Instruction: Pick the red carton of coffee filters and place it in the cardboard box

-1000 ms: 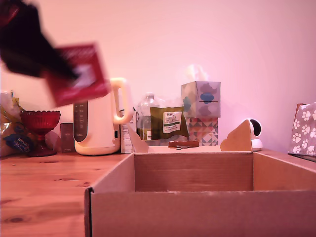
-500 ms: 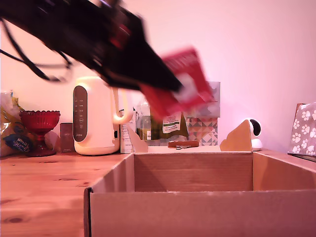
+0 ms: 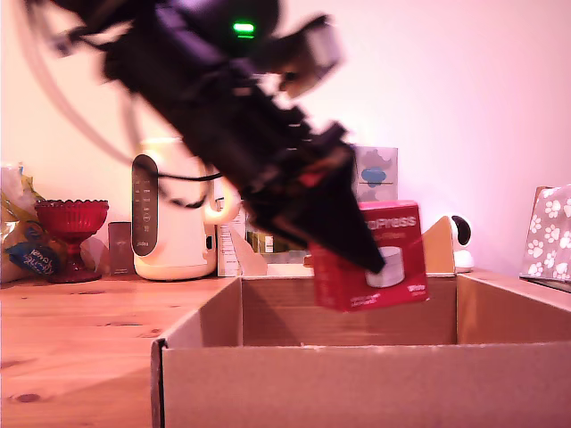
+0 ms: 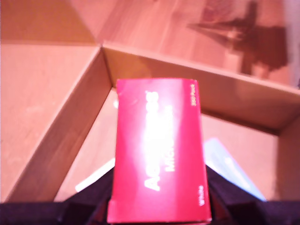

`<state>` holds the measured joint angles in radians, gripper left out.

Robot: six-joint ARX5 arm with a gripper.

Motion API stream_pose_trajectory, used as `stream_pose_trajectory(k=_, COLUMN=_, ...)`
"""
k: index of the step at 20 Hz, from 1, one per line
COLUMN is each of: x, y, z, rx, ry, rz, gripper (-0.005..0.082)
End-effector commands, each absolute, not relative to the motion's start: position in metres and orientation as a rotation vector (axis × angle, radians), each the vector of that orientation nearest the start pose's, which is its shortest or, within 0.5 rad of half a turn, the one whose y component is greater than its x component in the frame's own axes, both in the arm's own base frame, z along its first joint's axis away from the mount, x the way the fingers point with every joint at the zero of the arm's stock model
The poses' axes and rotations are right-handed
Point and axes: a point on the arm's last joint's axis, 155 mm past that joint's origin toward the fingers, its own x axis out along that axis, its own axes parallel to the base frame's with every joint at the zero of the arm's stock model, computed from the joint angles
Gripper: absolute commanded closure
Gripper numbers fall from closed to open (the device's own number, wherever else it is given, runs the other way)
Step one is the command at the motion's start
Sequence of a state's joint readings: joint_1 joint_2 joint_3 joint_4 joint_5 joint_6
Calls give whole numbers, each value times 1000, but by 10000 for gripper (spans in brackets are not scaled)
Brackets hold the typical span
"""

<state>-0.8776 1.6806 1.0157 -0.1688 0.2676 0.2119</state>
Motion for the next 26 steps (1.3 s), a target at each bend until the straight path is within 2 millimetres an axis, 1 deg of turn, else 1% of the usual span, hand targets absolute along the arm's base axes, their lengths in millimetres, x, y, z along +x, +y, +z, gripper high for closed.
stream_pose_trajectory(k=1, x=241, y=-368, z=60, rx=468, ry=794, rz=-1156, gripper=517)
stream_pose_trajectory(k=3, x=240, y=-366, z=57, rx=475, ry=813, rz=-1150, gripper=514)
stream_pose_trajectory(k=4, x=239, y=-365, z=57, rx=479, ry=823, rz=-1151, gripper=494)
stream_pose_trajectory(k=5, x=238, y=-365, z=57, rx=480, ry=827, rz=-1151, gripper=405)
stream_pose_trajectory(k=7, x=238, y=-364, z=60, rx=478, ry=848, rz=-1144, gripper=121)
stream_pose_trajectory(k=8, x=237, y=-363, z=63, rx=481, ry=863, rz=-1146, gripper=68)
stream_pose_trajectory(k=9, x=237, y=-363, z=67, rx=483, ry=867, rz=-1146, gripper=72)
stream_pose_trajectory(k=11, x=238, y=-366, z=81, rx=447, ry=852, rz=-1140, gripper=80)
stream_pose_trajectory(k=12, x=241, y=-364, z=90, rx=425, ry=844, rz=-1110, gripper=102)
stream_pose_trajectory(k=13, x=243, y=-361, z=97, rx=416, ry=835, rz=-1084, gripper=169)
stream_pose_trajectory(k=14, x=246, y=-355, z=104, rx=406, ry=833, rz=-1046, gripper=283)
stream_pose_trajectory(k=15, x=251, y=-348, z=109, rx=413, ry=823, rz=-1008, gripper=454)
stream_pose_trajectory(k=16, x=256, y=-342, z=114, rx=408, ry=820, rz=-978, gripper=680)
stream_pose_trajectory(k=17, x=262, y=-337, z=118, rx=389, ry=811, rz=-944, gripper=791)
stream_pose_trajectory(k=18, x=269, y=-335, z=123, rx=361, ry=794, rz=-919, gripper=769)
stream_pose_trajectory(k=19, x=276, y=-331, z=130, rx=344, ry=761, rz=-895, gripper=794)
stream_pose_trajectory(k=22, x=287, y=-324, z=150, rx=274, ry=637, rz=-860, gripper=793)
stream_pose_trajectory(k=24, x=289, y=-313, z=158, rx=211, ry=558, rz=-838, gripper=793)
stream_pose_trajectory(k=26, x=293, y=-294, z=160, rx=144, ry=497, rz=-799, gripper=793)
